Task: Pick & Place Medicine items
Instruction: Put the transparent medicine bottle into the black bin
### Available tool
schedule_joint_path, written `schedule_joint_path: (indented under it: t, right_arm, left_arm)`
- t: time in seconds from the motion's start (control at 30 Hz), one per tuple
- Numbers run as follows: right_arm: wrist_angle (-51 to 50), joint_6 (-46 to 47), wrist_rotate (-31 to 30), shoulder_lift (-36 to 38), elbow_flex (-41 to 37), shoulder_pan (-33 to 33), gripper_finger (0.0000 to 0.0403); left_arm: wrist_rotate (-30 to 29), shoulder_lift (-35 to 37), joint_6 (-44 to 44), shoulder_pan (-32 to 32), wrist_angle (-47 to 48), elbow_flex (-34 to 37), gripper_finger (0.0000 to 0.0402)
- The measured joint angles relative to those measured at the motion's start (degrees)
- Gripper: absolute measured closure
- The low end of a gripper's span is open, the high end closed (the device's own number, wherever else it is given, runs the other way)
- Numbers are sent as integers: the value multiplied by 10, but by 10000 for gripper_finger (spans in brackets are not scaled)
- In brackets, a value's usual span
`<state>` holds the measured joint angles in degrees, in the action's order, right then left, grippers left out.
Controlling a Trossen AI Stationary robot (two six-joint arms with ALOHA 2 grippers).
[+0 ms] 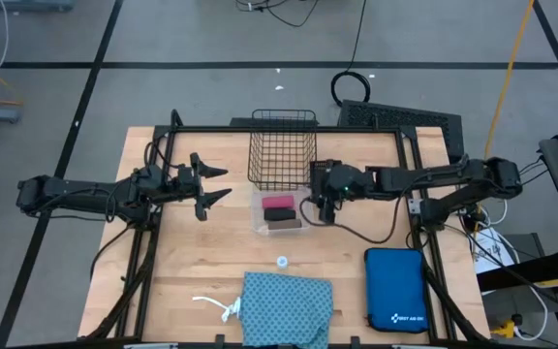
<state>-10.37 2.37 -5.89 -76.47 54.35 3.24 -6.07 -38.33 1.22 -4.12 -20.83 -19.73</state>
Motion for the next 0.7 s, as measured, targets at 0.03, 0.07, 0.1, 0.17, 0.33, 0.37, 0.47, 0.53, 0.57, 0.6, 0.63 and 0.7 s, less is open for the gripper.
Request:
schedule_joint_path:
  t: [0.03, 0.07, 0.1, 0.17, 0.33, 0.37, 0.47, 0.53, 0.57, 0.6, 0.63, 0.7]
  right_arm:
    - [5, 0, 0, 0, 0, -8, 222]
    - [9, 0, 0, 0, 0, -14, 222]
    - [15, 0, 0, 0, 0, -22, 222]
    - [27, 0, 0, 0, 0, -38, 222]
    - [45, 12, 0, 0, 0, -78, 222]
    - [52, 16, 0, 0, 0, -86, 222]
    - [67, 25, 0, 0, 0, -108, 222]
    - [76, 30, 0, 0, 0, -121, 222]
    - [82, 34, 0, 0, 0, -128, 222]
    - [91, 39, 0, 0, 0, -135, 222]
    - [103, 46, -1, -1, 0, -142, 222]
    - [145, 55, -1, -17, 0, -156, 222]
  left_arm:
    - [0, 0, 0, 0, 0, 0, 133]
    - [0, 0, 0, 0, 0, 0, 133]
    - [0, 0, 0, 0, 0, 0, 133]
    - [0, 0, 0, 0, 0, 0, 133]
    - [0, 0, 0, 0, 0, 0, 133]
    - [0, 0, 0, 0, 0, 0, 133]
    - [0, 0, 0, 0, 0, 0, 133]
    - [0, 0, 0, 0, 0, 0, 133]
    - [0, 0, 0, 0, 0, 0, 133]
    - [0, 0, 0, 0, 0, 0, 133]
    - [0, 0, 0, 0, 0, 0, 133]
    - [0, 0, 0, 0, 0, 0, 133]
